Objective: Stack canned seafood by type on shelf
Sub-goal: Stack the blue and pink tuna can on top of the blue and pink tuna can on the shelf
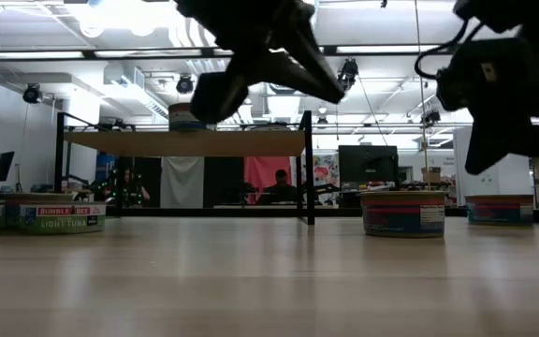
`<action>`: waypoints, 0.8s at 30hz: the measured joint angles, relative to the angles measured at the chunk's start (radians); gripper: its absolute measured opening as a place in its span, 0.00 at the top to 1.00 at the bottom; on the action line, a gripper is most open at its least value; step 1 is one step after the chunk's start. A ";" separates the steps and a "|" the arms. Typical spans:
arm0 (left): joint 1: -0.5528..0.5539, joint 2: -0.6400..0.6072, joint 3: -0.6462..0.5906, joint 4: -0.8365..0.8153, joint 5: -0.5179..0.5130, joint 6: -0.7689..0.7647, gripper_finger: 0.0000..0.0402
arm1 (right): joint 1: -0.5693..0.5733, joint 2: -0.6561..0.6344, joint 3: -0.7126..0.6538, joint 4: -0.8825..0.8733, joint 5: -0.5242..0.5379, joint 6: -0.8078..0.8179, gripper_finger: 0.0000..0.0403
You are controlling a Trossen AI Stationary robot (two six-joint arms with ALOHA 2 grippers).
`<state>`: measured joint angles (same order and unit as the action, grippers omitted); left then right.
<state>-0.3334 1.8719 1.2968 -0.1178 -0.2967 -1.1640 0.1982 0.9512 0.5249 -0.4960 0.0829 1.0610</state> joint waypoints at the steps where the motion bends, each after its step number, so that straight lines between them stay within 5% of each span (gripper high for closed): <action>1: 0.004 0.012 0.000 0.032 0.000 -0.001 1.00 | 0.000 0.000 -0.016 0.022 0.008 0.009 0.97; 9: 0.077 0.097 0.000 0.251 -0.018 0.002 1.00 | -0.007 0.006 -0.052 0.090 0.022 -0.024 0.97; 24: 0.138 0.146 0.000 0.283 -0.065 0.222 1.00 | -0.013 0.015 -0.052 0.091 0.052 -0.003 0.97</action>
<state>-0.1951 2.0174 1.2968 0.1648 -0.3614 -0.9424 0.1853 0.9664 0.4725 -0.4052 0.1351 1.0576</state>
